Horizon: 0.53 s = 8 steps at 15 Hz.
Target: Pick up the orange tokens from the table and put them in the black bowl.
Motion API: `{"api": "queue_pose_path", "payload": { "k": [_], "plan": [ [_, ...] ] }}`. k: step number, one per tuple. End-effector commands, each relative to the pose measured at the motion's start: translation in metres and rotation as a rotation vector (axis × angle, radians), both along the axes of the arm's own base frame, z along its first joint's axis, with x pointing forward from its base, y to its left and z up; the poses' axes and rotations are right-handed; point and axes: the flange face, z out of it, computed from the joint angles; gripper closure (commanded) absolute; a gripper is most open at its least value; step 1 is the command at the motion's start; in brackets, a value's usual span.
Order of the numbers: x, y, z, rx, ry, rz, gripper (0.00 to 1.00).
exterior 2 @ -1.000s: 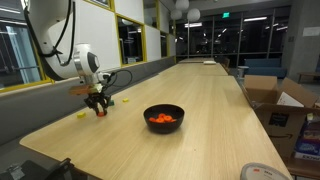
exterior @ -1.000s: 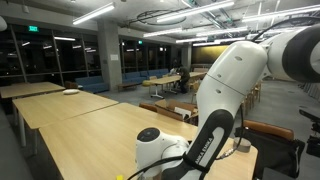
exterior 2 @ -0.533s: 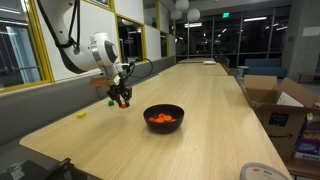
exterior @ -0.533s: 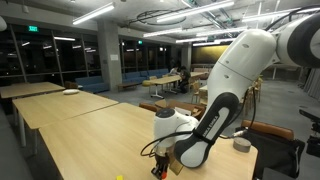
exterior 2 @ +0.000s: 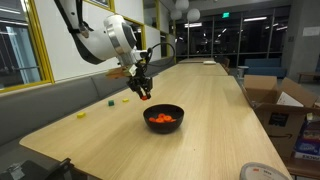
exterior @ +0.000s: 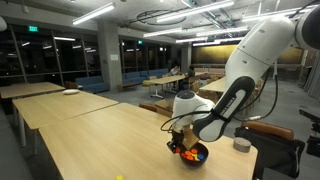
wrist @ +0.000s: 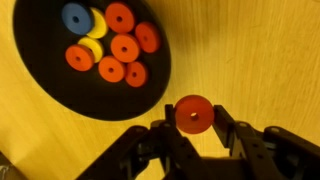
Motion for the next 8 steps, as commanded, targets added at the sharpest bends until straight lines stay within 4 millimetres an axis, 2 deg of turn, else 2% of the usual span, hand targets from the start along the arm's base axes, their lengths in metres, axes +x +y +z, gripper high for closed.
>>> {"api": "queue_pose_path", "payload": {
  "k": [1,4,7,8],
  "plan": [
    [-0.014,-0.039,0.017,0.037,-0.04,-0.081,0.76],
    [-0.02,-0.069,0.013,0.059,-0.031,-0.14,0.76],
    [-0.026,-0.089,0.006,0.084,-0.014,-0.191,0.76],
    [-0.027,-0.092,0.003,0.092,-0.006,-0.208,0.39]
  ]
}}
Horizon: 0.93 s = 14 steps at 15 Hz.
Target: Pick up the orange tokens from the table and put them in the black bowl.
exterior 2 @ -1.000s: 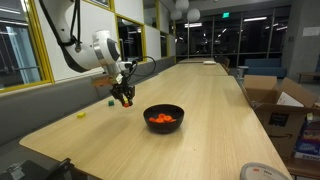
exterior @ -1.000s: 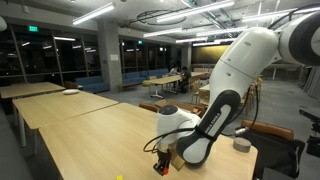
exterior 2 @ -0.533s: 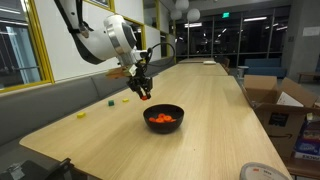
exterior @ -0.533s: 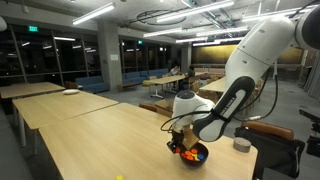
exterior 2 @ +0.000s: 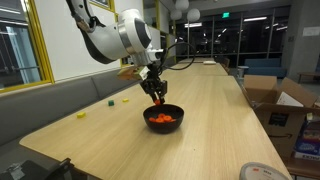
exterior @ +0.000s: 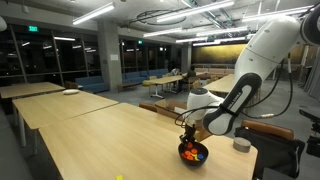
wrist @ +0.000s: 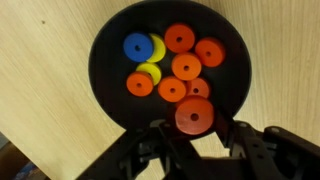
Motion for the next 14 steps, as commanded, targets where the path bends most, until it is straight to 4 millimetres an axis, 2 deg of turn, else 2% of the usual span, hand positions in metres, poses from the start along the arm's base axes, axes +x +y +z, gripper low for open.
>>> {"api": "queue_pose_path", "payload": {
  "k": [1,5,9,14],
  "plan": [
    [-0.01,-0.014,0.003,0.054,-0.007,-0.043,0.31],
    [-0.014,-0.017,0.001,0.089,0.032,-0.063,0.02],
    [-0.05,0.002,0.016,0.136,0.132,0.016,0.0],
    [-0.113,0.031,0.05,0.157,0.249,0.095,0.0]
  ]
}}
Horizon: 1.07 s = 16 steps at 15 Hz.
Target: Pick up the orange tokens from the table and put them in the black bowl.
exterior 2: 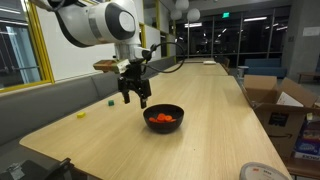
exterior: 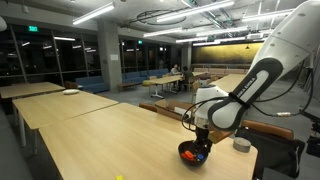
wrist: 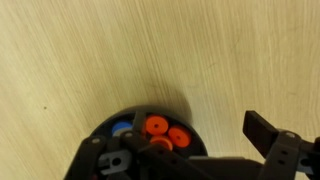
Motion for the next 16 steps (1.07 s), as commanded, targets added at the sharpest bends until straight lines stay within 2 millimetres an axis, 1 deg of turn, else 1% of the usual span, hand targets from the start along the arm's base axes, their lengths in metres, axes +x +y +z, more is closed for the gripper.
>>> {"api": "queue_pose_path", "payload": {
  "k": [1,4,7,9,11,13,15,16],
  "plan": [
    [-0.053,0.014,0.042,0.026,0.046,0.057,0.0],
    [-0.082,0.019,0.077,0.055,0.116,0.093,0.0],
    [-0.11,0.02,0.121,0.052,0.159,0.107,0.0],
    [-0.129,0.018,0.147,0.043,0.152,0.107,0.0],
    [-0.144,0.018,0.168,0.044,0.128,0.114,0.0],
    [-0.155,0.016,0.183,0.05,0.111,0.114,0.0],
    [-0.163,0.014,0.192,0.067,0.095,0.106,0.0],
    [-0.15,0.016,0.184,0.038,0.121,0.101,0.0]
  ]
}}
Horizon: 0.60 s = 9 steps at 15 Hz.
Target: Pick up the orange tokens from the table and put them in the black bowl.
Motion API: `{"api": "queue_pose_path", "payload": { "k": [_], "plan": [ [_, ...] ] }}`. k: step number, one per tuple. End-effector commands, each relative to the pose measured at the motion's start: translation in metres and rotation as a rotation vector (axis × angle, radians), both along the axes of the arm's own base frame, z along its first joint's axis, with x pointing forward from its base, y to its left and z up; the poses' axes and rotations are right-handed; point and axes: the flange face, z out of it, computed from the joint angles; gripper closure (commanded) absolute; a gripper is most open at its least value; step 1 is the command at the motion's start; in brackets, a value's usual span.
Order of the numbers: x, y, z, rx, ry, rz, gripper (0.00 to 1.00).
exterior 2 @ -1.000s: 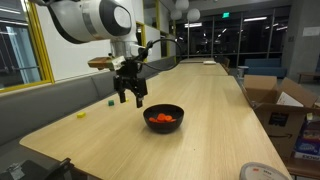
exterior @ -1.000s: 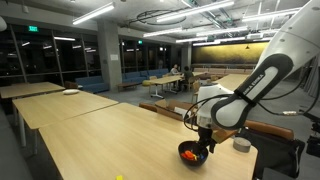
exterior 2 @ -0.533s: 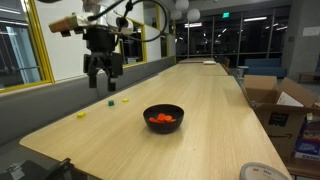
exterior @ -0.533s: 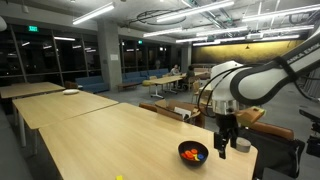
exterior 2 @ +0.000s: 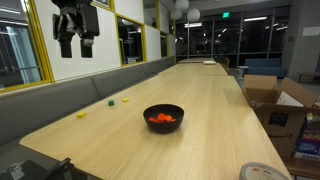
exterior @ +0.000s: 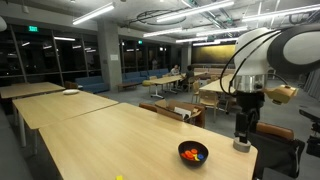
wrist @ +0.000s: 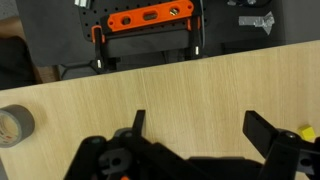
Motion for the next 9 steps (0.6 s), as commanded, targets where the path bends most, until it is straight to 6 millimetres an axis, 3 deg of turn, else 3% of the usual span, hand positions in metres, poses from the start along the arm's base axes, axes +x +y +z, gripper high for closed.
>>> {"api": "queue_pose_path", "payload": {
  "k": [1,9],
  "plan": [
    [-0.004,-0.0005,0.0039,0.003,-0.007,-0.001,0.0],
    [-0.0093,-0.0012,0.0044,0.009,-0.014,-0.002,0.0]
  ]
}}
